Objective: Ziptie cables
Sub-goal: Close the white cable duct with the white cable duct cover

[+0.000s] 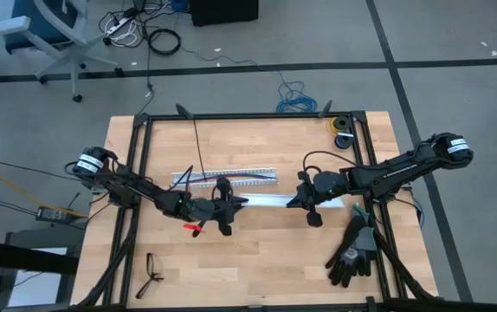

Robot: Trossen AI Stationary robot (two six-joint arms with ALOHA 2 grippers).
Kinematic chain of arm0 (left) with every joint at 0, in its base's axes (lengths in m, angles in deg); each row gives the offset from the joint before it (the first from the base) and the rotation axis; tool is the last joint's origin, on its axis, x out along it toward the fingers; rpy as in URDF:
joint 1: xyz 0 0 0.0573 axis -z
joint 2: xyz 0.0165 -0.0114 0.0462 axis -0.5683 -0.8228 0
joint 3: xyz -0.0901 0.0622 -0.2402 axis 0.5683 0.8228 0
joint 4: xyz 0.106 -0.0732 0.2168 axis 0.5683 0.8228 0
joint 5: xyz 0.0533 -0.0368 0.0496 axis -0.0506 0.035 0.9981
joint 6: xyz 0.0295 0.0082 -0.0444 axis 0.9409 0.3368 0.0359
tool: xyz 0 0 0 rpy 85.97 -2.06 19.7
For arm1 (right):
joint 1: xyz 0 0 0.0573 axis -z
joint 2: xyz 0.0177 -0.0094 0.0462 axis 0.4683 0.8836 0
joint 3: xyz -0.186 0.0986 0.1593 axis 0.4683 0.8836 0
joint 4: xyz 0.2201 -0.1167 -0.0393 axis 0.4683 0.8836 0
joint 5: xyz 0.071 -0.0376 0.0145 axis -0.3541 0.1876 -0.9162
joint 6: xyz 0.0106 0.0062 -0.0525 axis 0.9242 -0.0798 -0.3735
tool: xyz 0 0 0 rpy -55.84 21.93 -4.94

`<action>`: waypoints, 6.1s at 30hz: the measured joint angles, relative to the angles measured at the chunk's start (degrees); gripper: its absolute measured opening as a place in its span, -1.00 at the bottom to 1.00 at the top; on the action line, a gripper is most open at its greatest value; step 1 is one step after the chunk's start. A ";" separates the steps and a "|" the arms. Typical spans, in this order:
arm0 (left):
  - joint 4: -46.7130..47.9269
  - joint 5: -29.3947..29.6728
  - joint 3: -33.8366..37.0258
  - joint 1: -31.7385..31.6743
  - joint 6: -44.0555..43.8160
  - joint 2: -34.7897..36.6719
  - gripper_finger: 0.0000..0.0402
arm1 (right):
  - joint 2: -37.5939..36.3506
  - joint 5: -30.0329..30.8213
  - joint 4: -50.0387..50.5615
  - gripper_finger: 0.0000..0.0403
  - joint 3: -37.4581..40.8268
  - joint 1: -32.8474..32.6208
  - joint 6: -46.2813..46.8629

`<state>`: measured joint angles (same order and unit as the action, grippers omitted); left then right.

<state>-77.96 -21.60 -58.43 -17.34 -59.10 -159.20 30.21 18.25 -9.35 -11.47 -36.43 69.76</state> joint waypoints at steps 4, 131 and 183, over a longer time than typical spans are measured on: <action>1.12 -1.02 0.11 -0.75 -2.30 -0.11 -0.94 | -0.07 0.17 -0.14 -1.00 0.00 0.04 0.05; 6.22 -24.62 9.33 -5.65 -79.17 0.44 -0.35 | 25.11 11.39 -6.52 -1.00 -12.61 6.19 -18.05; 11.65 -21.86 9.41 -11.93 -32.91 9.53 -0.46 | 33.89 -15.22 6.32 -1.00 -30.44 11.50 -15.40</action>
<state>-66.31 -43.46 -49.02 -29.27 -92.01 -149.68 64.10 3.03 -3.03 -41.92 -24.94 54.36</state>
